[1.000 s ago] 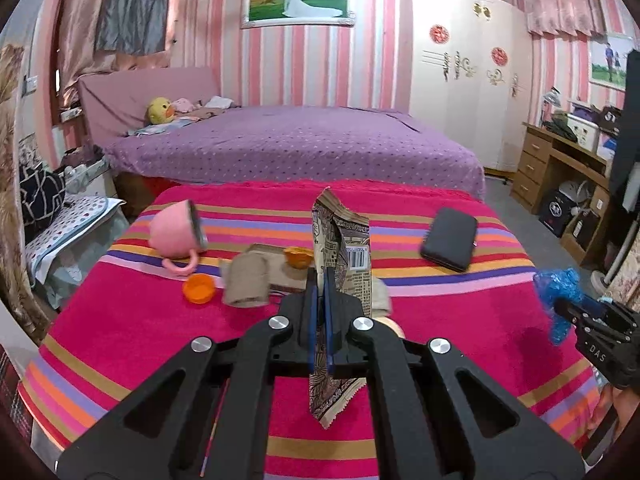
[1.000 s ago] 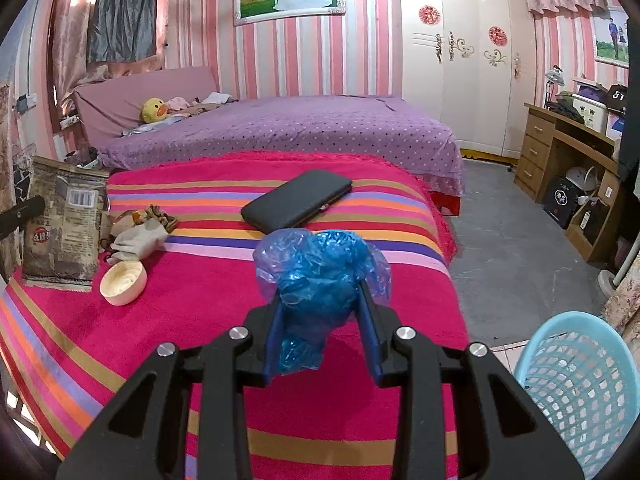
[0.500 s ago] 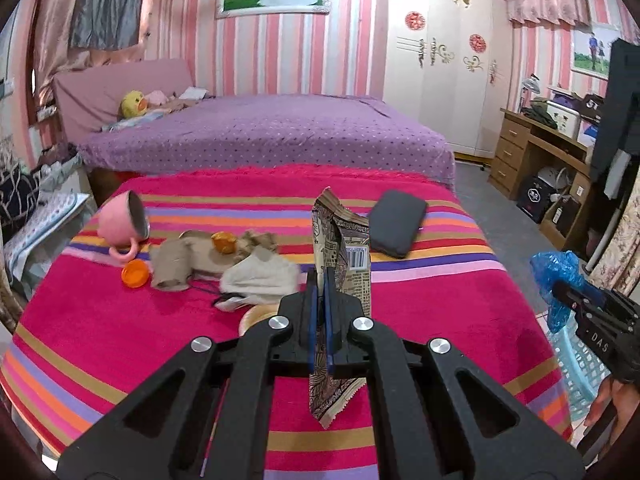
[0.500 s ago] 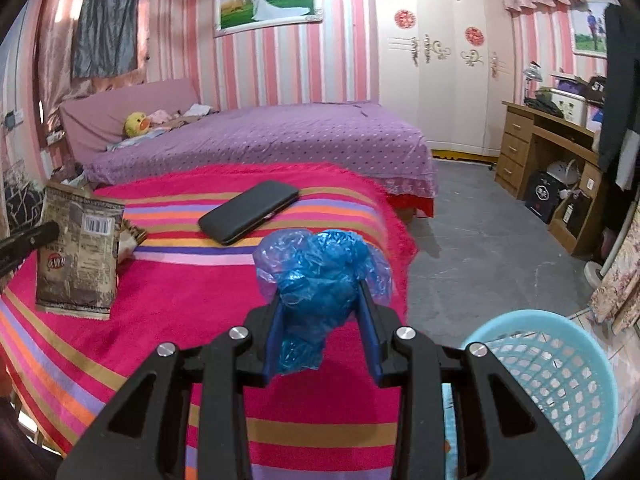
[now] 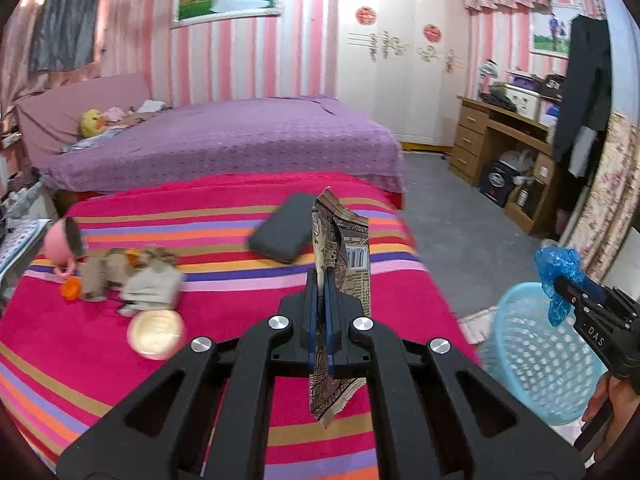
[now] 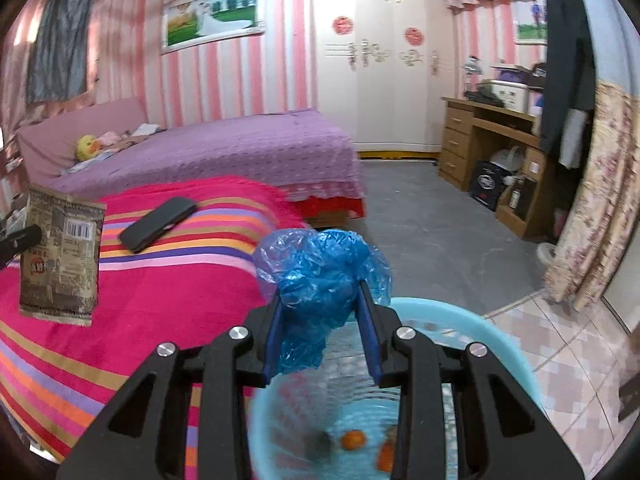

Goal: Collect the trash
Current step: 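Carry the snack wrapper and blue bag over to the blue basket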

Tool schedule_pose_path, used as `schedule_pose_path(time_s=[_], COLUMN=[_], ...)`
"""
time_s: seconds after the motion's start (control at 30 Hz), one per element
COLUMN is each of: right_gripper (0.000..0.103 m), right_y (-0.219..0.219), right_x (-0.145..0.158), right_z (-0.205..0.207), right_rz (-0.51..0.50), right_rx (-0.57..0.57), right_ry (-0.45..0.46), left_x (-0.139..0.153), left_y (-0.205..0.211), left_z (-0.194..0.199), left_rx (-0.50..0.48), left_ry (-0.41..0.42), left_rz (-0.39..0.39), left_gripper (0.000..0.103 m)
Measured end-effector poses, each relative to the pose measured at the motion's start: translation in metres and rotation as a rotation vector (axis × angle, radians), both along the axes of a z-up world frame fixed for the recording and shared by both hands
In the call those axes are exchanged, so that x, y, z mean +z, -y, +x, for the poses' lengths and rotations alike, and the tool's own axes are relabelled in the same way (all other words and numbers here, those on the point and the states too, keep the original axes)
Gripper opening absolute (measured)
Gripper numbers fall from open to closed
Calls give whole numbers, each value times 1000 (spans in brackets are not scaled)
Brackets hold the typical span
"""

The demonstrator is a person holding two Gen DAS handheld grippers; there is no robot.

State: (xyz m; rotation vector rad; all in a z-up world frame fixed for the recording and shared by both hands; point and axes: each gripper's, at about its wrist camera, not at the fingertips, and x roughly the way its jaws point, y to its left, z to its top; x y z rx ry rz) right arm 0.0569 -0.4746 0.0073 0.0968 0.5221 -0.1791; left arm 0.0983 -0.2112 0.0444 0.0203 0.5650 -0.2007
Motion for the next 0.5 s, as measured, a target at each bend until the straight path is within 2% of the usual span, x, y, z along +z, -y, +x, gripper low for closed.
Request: schedule_pose_path(time_s=[0.27, 0.5], right_gripper=[34, 34], right_y=[69, 116], right_x=[-18, -28], right_z=[-19, -39], right_rz=[15, 58], right_rx=[-94, -187], right_ry=[-61, -61], left_x=[-13, -24], left_y=[81, 148], left_z=[-8, -25], left_rx=[-139, -263], left_ry=[-32, -59], left_rz=[-10, -20], left_gripper=[1, 1])
